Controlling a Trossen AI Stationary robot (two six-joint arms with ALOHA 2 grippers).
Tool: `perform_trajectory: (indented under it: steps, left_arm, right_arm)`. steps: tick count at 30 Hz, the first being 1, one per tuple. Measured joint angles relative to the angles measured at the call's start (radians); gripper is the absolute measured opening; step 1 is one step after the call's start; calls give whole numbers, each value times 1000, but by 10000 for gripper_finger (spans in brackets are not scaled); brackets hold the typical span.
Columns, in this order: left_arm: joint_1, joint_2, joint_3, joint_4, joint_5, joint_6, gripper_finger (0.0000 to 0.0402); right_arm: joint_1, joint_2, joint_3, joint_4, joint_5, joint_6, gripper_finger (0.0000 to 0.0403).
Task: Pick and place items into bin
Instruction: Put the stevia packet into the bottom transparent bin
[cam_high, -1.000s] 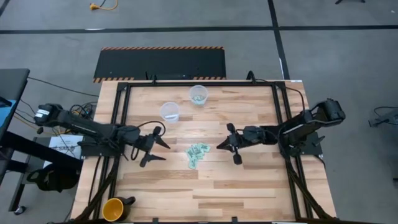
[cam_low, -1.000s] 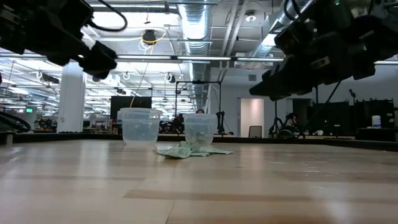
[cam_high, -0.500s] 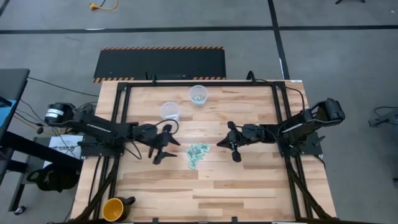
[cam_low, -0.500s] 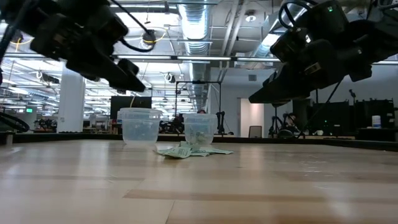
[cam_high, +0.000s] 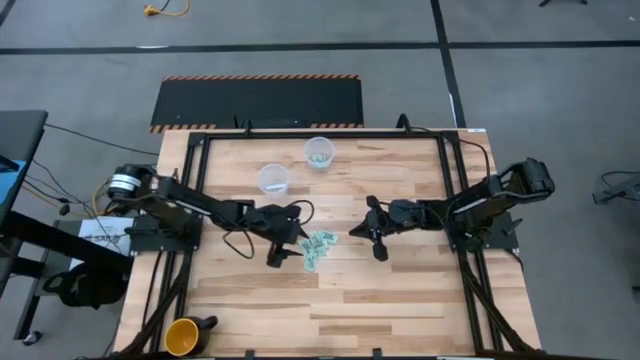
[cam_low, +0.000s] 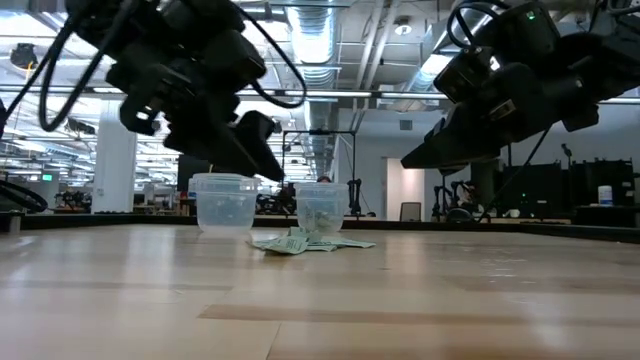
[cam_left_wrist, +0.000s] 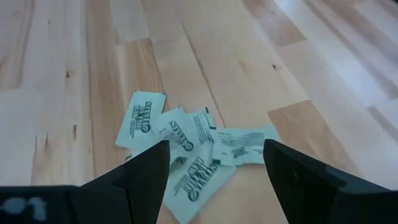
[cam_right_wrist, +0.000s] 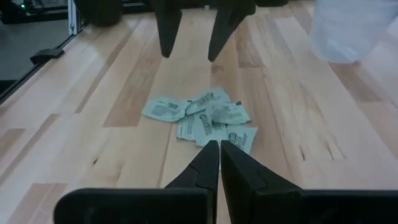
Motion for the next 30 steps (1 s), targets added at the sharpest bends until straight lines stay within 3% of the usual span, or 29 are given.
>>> perform_trajectory:
  steps: [13, 30]
  left_arm:
    - [0, 179, 133, -28, -109, 67, 248]
    - [38, 198, 146, -45, -101, 35, 248]
  right_arm:
    - [4, 0, 0, -30, 1, 0, 10]
    - [4, 1, 0, -37, 2, -1, 10]
